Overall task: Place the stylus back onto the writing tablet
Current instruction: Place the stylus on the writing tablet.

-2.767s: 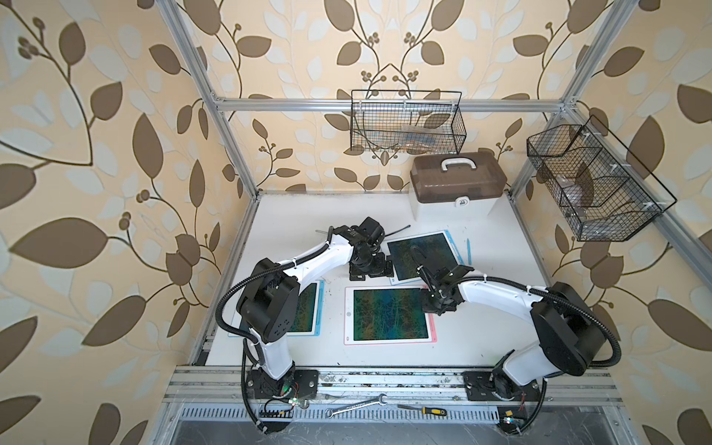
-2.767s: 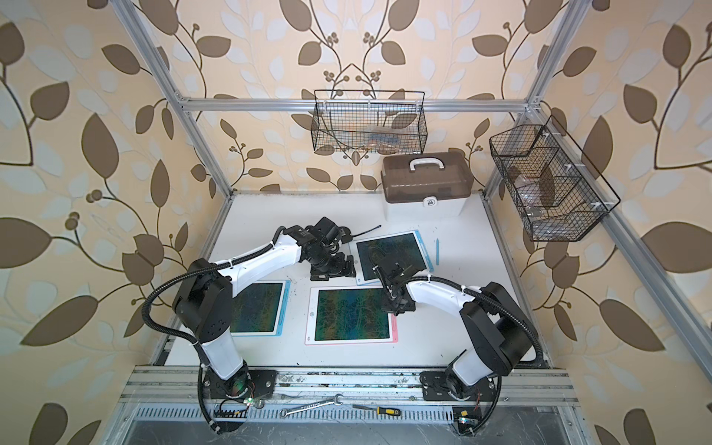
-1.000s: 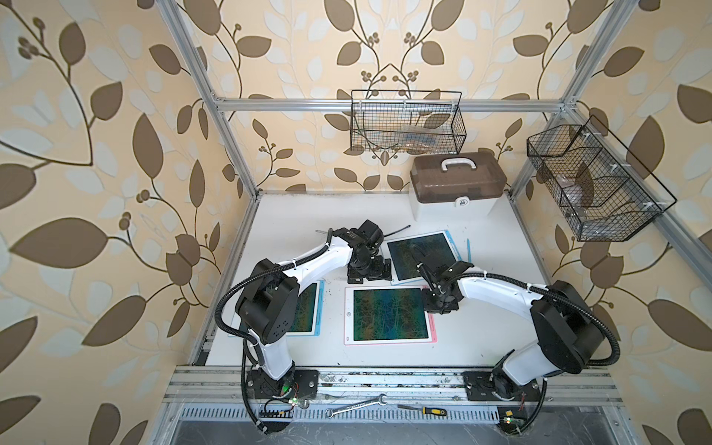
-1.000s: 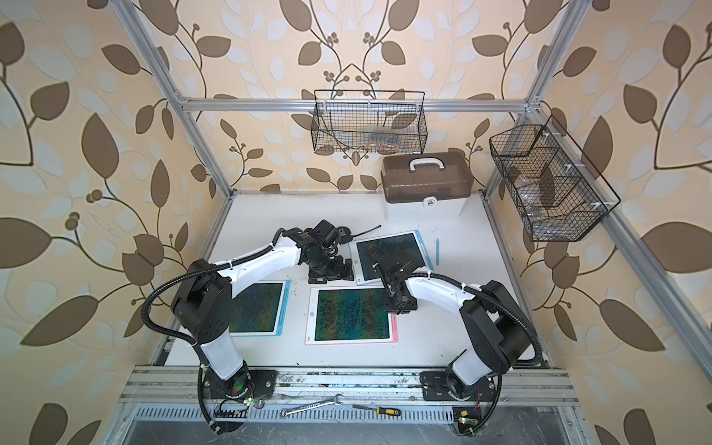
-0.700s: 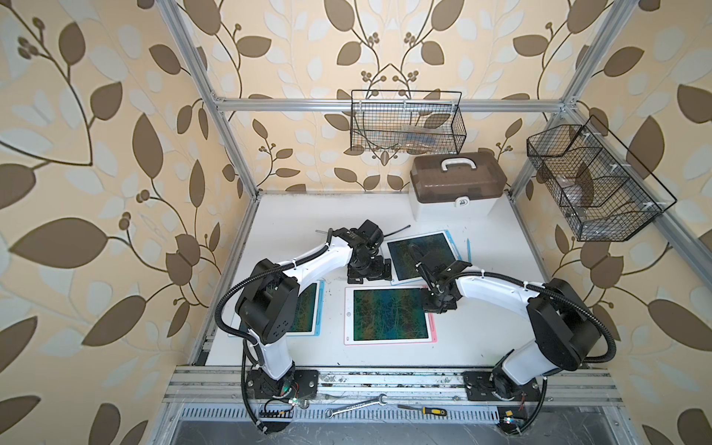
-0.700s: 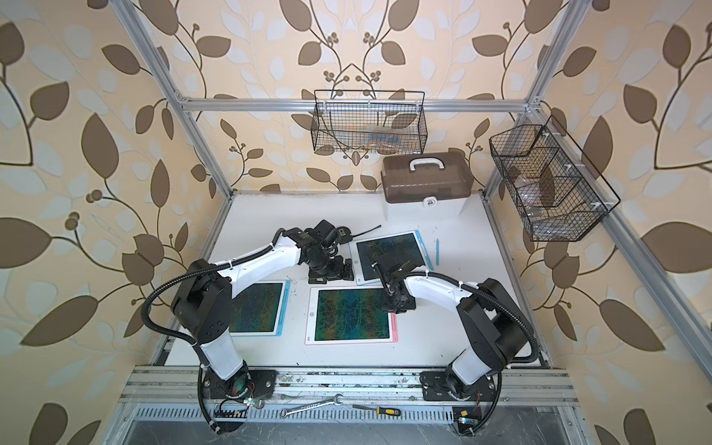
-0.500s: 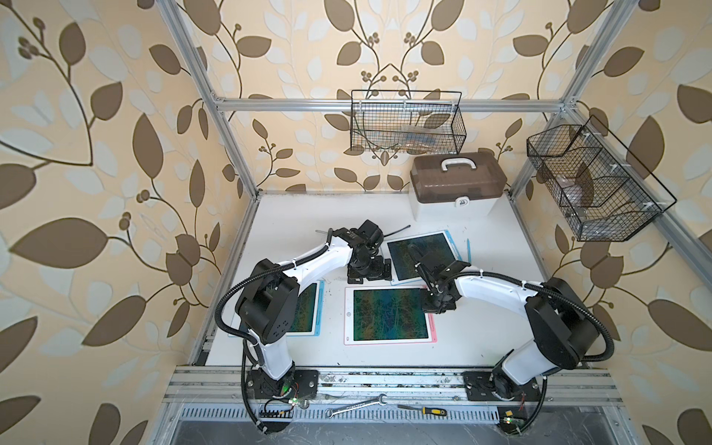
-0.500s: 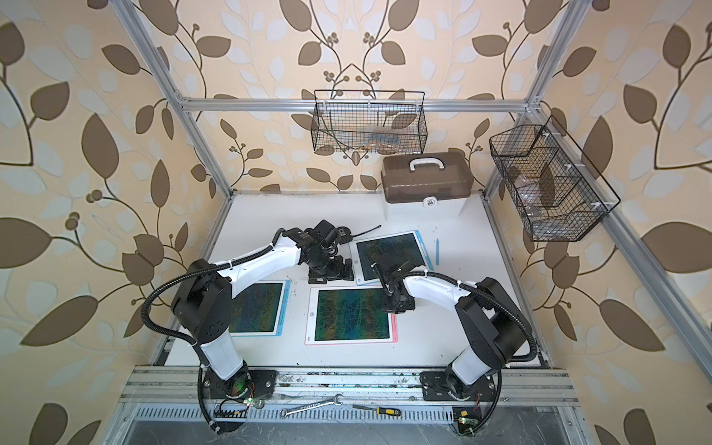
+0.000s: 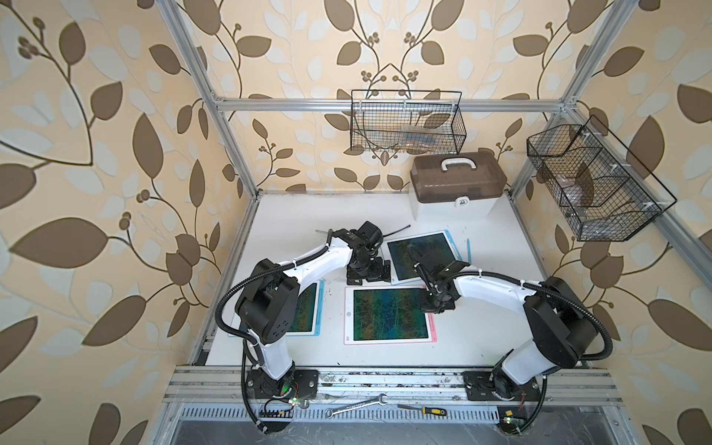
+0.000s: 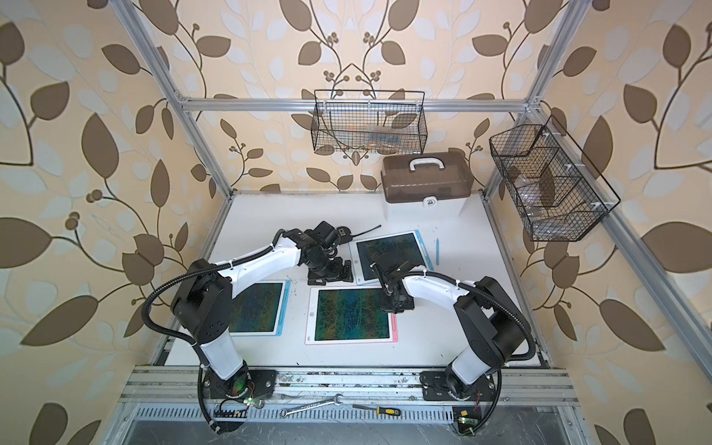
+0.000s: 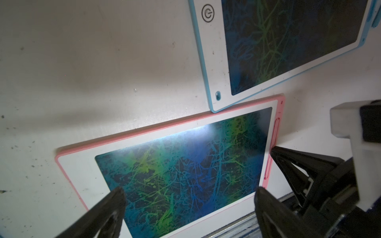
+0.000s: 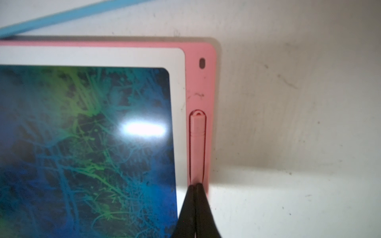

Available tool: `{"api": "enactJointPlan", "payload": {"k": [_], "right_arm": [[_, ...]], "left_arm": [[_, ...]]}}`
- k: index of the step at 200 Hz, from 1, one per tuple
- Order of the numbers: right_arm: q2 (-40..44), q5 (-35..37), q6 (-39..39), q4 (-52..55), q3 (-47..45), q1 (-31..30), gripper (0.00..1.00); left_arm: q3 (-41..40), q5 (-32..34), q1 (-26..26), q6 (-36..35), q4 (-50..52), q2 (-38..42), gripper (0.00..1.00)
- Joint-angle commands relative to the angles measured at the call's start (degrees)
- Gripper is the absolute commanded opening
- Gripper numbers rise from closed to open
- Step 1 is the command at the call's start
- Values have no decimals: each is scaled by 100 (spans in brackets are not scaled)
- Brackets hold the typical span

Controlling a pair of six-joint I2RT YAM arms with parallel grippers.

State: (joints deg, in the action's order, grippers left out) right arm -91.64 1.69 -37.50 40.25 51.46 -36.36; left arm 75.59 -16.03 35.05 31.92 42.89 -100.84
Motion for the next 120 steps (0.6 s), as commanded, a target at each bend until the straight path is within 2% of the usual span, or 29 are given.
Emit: {"api": "enactJointPlan", "payload": {"k": [1, 120], "right_arm": [[-132, -31, -47, -15, 59, -38, 0], [-332, 91, -178, -57, -40, 13, 0]], "left_arm": [[-31, 83, -84, 31, 79, 310, 98], [-108, 109, -86, 73, 53, 367, 98]]}}
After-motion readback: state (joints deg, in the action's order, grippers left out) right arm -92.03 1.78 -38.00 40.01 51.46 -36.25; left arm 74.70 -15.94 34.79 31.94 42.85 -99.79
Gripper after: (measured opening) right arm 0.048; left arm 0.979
